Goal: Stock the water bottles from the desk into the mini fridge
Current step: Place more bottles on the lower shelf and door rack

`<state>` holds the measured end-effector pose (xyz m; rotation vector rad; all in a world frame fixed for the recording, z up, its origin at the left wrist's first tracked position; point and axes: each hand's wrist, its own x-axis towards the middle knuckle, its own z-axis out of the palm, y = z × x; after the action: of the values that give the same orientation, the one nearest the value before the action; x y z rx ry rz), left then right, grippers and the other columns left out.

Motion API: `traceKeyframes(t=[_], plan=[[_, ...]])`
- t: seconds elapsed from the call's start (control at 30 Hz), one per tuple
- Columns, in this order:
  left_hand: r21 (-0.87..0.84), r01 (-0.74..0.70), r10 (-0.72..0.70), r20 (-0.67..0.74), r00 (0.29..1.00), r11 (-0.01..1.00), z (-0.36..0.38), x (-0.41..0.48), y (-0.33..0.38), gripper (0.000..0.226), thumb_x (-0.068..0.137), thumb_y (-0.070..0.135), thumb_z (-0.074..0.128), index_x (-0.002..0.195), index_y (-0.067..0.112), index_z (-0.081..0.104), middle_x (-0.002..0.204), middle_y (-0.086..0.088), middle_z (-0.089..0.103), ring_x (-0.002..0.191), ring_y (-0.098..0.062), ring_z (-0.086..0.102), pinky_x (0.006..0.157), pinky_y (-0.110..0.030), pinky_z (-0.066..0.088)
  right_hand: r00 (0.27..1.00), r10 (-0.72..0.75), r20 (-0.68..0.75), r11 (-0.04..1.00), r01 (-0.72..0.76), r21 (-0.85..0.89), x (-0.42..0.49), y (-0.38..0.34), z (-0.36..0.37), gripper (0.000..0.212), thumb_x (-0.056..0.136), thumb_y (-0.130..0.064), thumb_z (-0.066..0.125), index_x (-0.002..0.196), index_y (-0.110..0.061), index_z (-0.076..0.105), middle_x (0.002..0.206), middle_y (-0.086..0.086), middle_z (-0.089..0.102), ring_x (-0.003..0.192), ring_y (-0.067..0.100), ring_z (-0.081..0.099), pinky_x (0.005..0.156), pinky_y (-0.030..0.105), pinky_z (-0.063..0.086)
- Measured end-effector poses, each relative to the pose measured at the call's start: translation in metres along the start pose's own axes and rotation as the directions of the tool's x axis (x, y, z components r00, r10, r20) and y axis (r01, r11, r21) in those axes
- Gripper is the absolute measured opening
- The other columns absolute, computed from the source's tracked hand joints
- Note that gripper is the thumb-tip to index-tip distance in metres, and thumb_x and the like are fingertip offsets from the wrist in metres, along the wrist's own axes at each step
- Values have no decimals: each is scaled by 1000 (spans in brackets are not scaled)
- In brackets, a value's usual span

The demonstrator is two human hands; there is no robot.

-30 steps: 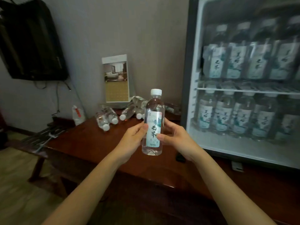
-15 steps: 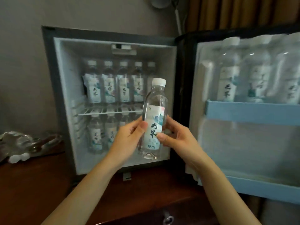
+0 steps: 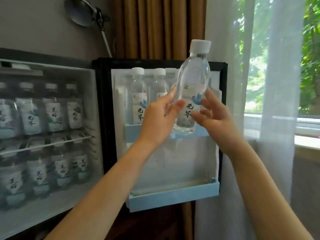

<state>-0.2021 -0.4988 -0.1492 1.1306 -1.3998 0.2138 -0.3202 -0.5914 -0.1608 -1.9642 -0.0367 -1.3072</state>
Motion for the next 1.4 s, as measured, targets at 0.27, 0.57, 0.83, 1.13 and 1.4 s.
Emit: traceKeyframes(t=[0.27, 0.57, 0.83, 1.13, 1.4], plan=[[215, -94, 96, 1, 995, 972, 60, 70, -3, 50, 92, 17, 57, 139, 20, 41, 127, -1, 59, 116, -15, 55, 90, -27, 43, 997, 19, -72, 989, -30, -147, 44, 17, -52, 75, 91, 10, 41, 148, -31, 14, 135, -6, 49, 120, 5, 52, 99, 30, 46], [499, -148, 212, -74, 974, 854, 66, 76, -15, 46, 80, 21, 71, 122, 11, 58, 110, -7, 64, 105, -20, 57, 85, -21, 39, 992, 114, 46, 990, -110, -83, 50, 46, -57, 78, 91, 11, 38, 147, -35, 10, 123, -19, 52, 107, -9, 56, 78, 10, 48], [658, -128, 209, -45, 977, 742, 71, 63, -18, 51, 82, 36, 68, 124, 10, 55, 101, -8, 63, 93, -22, 58, 72, -24, 37, 978, 199, 62, 976, -192, -106, 48, 47, -55, 74, 98, -6, 40, 145, -37, -9, 146, 1, 38, 123, 10, 48, 96, 16, 43], [642, -151, 224, -34, 974, 752, 63, 60, -18, 43, 83, 20, 68, 123, 7, 59, 91, -10, 60, 79, -20, 52, 66, -21, 30, 970, 239, -46, 936, -243, -255, 53, 47, -46, 67, 99, -14, 36, 147, -31, -8, 126, 15, 50, 112, 32, 54, 101, 49, 41], [536, -197, 277, -72, 958, 821, 43, 46, -18, 19, 90, 3, 57, 105, 1, 70, 93, -16, 67, 81, -31, 68, 71, -40, 53, 978, 123, -169, 890, -184, -417, 45, 59, -36, 70, 94, -19, 51, 149, -24, 8, 135, 6, 48, 100, 8, 49, 81, 20, 37]])
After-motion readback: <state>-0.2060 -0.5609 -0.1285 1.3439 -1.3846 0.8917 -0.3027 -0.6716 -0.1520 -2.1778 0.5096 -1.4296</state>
